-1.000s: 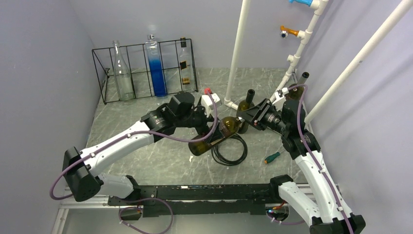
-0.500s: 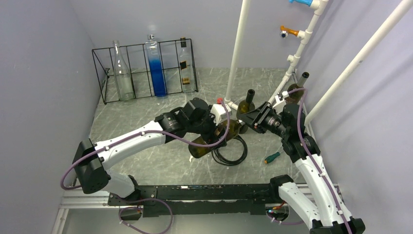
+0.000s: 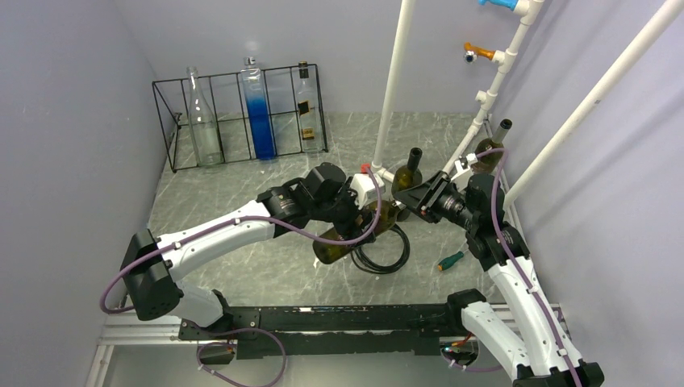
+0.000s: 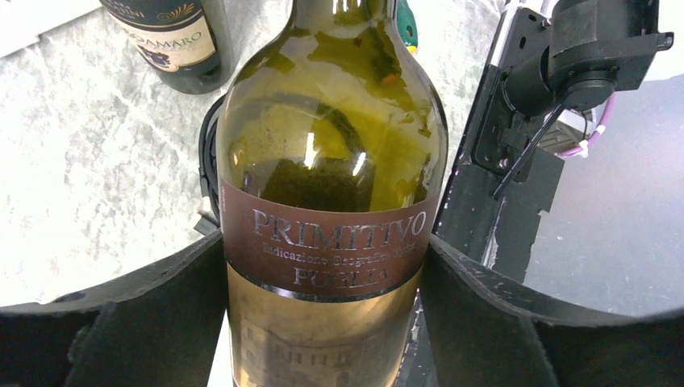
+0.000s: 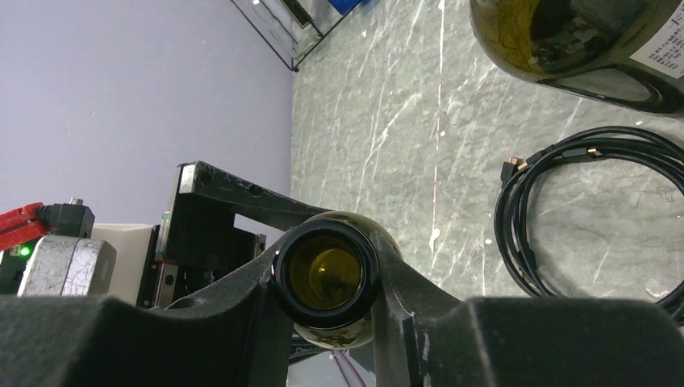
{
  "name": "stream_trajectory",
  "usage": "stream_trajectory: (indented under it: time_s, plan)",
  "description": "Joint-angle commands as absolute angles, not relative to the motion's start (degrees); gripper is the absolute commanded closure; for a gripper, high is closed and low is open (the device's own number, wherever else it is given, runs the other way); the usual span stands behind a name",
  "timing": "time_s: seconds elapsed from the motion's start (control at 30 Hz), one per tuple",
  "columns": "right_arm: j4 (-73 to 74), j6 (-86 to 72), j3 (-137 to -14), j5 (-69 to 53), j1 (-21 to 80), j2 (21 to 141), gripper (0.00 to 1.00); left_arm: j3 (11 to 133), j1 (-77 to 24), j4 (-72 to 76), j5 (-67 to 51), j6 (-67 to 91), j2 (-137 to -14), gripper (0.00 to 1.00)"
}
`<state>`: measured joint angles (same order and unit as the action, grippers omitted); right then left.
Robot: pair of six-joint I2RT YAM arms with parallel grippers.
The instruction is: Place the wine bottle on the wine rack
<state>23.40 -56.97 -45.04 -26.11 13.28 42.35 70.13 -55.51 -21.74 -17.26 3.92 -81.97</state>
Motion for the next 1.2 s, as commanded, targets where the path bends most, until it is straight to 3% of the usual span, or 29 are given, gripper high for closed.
stream_trajectory:
  time_s: [0.0, 0.17, 0.3, 0.37, 0.57, 0.67, 0.83, 1.17]
  plan:
    - [17.31, -59.85, -46.55, -29.73, 13.36, 41.47, 1.0, 73.08, -55.64, -20.55, -18.41, 3.43, -82.48, 0.23]
    - [17.02, -59.27, -45.73, -30.01, 13.34, 41.5, 1.0, 73.19, -55.72, -20.67, -18.36, 3.3, -82.62, 0.52]
    - [18.82, -58.54, -46.74, -29.47, 13.35, 41.84, 1.0, 73.31, -55.72, -21.08, -16.64, 2.92, -82.69, 0.85]
    - [20.48, -57.46, -47.75, -28.69, 13.36, 42.38, 0.94, 73.16, -55.72, -21.05, -15.76, 2.97, -82.62, 1.0]
    - [21.35, -56.13, -48.3, -28.37, 13.36, 42.37, 0.57, 72.69, -55.76, -20.64, -14.7, 2.9, -82.27, 1.0]
    - [21.84, -55.71, -48.29, -28.33, 13.34, 41.9, 0.45, 72.6, -55.86, -20.66, -14.28, 2.68, -82.5, 1.0]
    - [25.11, -52.93, -51.89, -27.35, 13.34, 41.97, 0.33, 72.71, -55.9, -20.77, -14.08, 2.4, -82.79, 1.0]
    - [30.5, -47.98, -56.69, -22.77, 13.36, 39.77, 0.21, 72.22, -55.98, -20.61, -12.28, 1.86, -81.88, 1.0]
